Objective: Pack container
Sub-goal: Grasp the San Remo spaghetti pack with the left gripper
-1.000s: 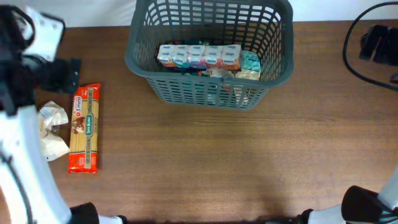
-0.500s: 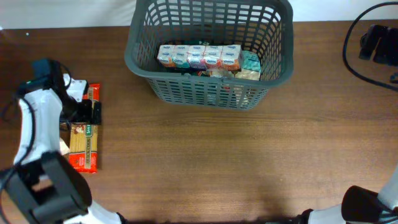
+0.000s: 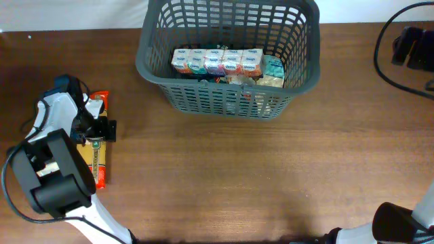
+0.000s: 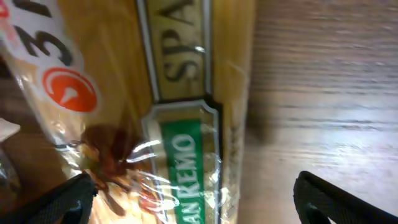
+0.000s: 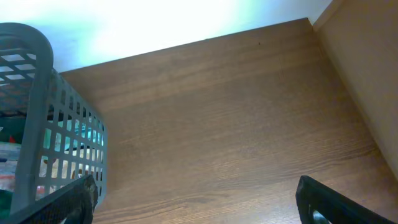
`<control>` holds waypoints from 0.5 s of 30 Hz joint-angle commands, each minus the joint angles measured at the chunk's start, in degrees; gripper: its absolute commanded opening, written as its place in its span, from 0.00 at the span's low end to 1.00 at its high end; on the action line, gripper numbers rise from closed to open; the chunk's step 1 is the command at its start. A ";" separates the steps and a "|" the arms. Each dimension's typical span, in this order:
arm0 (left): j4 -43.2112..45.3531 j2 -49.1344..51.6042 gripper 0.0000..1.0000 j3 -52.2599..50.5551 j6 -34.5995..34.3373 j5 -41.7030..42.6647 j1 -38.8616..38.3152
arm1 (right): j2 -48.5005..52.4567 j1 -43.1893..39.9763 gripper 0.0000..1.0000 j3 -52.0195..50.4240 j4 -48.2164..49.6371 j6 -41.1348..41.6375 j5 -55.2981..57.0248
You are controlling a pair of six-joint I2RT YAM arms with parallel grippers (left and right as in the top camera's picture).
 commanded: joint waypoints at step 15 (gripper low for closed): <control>4.44 4.11 0.72 -0.37 -2.29 -0.39 2.71 | 0.20 -0.20 0.99 -0.04 0.02 0.07 -0.28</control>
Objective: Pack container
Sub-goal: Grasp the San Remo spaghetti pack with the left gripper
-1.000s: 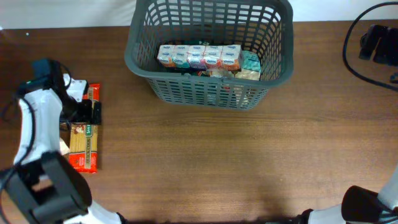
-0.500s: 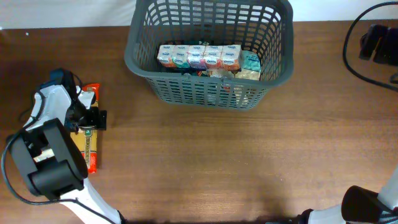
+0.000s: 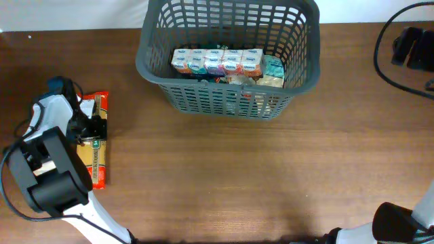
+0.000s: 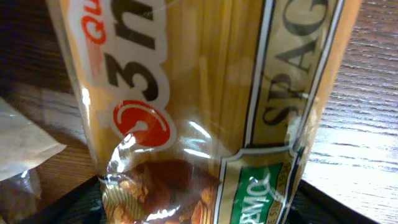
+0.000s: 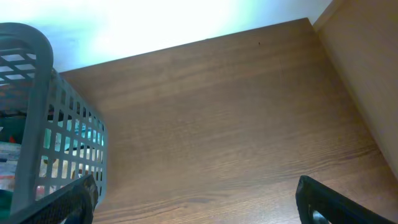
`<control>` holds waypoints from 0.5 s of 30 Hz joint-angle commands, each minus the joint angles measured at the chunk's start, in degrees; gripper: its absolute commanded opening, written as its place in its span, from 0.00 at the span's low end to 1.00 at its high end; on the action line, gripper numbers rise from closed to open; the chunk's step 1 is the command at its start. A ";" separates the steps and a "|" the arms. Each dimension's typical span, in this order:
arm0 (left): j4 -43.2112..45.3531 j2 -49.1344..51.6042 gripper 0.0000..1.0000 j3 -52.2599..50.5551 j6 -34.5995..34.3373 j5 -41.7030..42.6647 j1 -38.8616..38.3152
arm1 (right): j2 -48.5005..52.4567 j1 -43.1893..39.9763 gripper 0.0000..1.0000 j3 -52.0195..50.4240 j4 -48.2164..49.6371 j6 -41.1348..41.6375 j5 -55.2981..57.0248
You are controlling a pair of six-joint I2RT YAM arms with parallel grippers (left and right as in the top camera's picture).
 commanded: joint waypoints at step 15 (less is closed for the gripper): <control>-20.50 3.58 0.02 28.46 -0.37 14.01 0.02 | 0.20 -0.20 0.99 -0.04 0.02 0.11 -0.28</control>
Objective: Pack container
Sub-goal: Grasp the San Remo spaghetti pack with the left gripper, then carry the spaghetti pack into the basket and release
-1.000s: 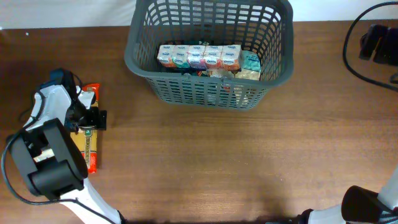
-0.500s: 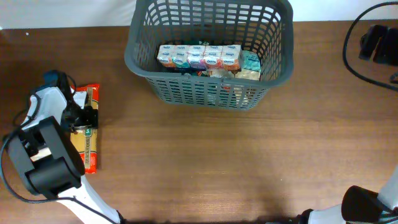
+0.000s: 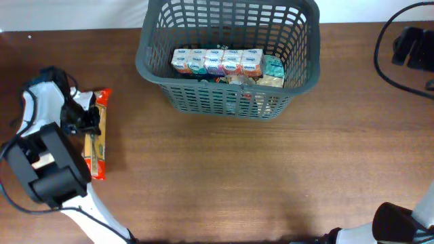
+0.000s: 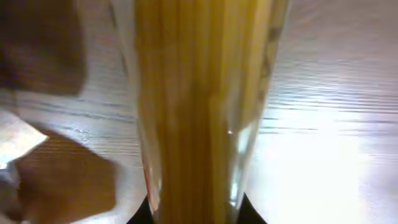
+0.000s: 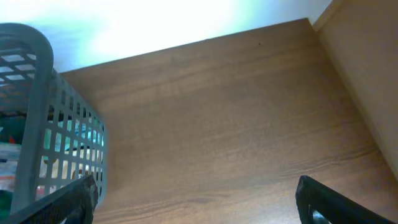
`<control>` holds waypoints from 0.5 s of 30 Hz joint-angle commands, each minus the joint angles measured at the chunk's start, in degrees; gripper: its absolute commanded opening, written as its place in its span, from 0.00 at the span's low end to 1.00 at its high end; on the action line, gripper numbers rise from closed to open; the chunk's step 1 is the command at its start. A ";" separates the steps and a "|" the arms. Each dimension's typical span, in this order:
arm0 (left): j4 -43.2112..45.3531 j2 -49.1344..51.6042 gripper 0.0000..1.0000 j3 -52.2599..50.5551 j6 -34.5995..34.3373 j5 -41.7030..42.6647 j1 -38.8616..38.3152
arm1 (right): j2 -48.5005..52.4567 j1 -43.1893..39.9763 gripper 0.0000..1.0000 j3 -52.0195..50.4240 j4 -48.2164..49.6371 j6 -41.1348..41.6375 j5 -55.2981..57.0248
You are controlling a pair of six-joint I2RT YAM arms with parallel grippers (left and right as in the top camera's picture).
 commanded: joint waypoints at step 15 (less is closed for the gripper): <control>-11.98 -1.14 0.02 75.08 17.84 14.21 -12.90 | 0.22 -0.20 0.99 -0.04 0.09 0.07 -0.28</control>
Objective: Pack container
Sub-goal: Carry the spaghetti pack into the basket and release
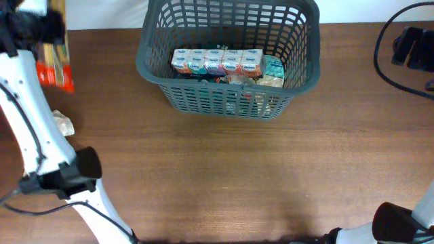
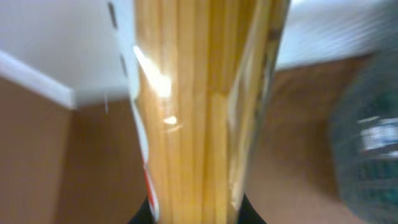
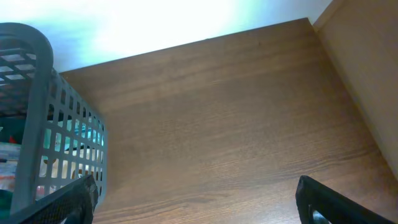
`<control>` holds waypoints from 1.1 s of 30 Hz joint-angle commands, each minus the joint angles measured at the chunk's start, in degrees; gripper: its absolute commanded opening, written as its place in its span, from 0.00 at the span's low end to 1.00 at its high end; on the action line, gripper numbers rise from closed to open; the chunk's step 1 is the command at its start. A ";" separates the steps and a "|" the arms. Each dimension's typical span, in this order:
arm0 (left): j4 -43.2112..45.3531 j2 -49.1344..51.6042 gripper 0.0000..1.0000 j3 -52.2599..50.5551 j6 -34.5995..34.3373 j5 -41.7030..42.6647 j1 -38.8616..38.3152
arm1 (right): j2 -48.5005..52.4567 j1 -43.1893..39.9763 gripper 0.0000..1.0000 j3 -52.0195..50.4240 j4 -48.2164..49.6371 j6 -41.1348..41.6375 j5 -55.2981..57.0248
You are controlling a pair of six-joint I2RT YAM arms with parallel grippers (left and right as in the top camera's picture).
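Note:
A clear packet of spaghetti (image 1: 54, 68) with a red-orange end hangs high above the table's far left corner. My left gripper (image 1: 37, 24) is shut on it. In the left wrist view the spaghetti packet (image 2: 199, 106) fills the middle, pinched between the dark jaws of my left gripper (image 2: 196, 214). The grey plastic basket (image 1: 224, 102) stands at the back middle and holds a row of small cartons (image 1: 217, 61). It shows as a blur in the left wrist view, basket (image 2: 367, 143). My right gripper (image 3: 199, 205) is open over bare wood, right of the basket (image 3: 37, 124).
A small crumpled clear wrapper (image 1: 61, 123) lies on the table at the left. Black cables and a black box (image 1: 410, 47) sit at the far right edge. A light wall or panel (image 3: 367, 74) borders the table beyond my right gripper.
My left gripper, shut on the spaghetti packet low at the table's left, now holds it high above the far left corner. A wrapper now shows where it lay. The right arm is unchanged.
The spaghetti packet lay flat at the table's left with my left gripper open over it. Then the gripper stood lower around it. Then it was shut on the packet, turned on edge. Now the packet is held high off the table.

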 commanded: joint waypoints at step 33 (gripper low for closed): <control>4.09 14.58 0.43 -8.07 47.50 -0.26 -38.75 | 0.22 -0.20 0.99 -0.04 0.02 0.11 -0.28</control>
